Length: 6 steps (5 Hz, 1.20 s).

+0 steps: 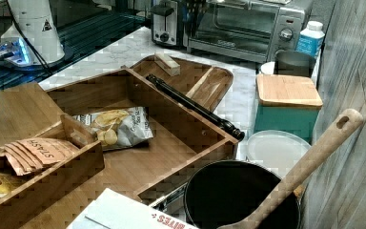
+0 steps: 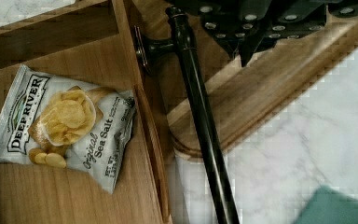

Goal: Close the drawer.

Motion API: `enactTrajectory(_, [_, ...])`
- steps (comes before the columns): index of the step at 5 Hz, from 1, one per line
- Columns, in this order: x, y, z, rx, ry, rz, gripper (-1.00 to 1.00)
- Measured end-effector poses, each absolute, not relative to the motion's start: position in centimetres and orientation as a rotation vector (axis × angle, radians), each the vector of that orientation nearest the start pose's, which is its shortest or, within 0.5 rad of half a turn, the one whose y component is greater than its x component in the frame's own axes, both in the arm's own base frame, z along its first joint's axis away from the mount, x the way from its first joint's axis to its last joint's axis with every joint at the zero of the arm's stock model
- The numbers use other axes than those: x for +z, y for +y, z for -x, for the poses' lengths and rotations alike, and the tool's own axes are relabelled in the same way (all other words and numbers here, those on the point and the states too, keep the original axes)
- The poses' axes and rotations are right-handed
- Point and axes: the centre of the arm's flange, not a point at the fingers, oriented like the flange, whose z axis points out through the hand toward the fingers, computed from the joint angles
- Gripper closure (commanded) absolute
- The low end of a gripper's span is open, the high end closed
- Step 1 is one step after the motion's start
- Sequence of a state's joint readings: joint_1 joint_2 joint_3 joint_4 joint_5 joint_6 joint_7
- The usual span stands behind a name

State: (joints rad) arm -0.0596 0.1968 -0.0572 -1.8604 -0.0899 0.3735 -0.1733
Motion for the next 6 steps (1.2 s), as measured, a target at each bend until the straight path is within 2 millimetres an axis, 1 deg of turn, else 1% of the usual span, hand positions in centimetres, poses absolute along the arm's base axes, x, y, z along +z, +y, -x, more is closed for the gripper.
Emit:
enactTrajectory(1, [36.5, -7.3, -60.5, 0.228, 1.059, 3.088, 1.00])
enactTrajectory(2, [33.1, -7.0, -61.6, 0.296, 1.039, 3.106, 1.00])
enactTrajectory(3, [31.3, -6.9, -61.3, 0.407, 1.038, 3.113, 1.00])
enactTrajectory(4, [31.3, -6.9, -62.1, 0.290, 1.031, 3.108, 1.00])
enactTrajectory(5, [32.6, -7.0, -63.9, 0.044, 1.006, 3.100, 1.00])
enactTrajectory(6, [33.4, -7.1, -64.6, -0.018, 1.001, 3.094, 1.00])
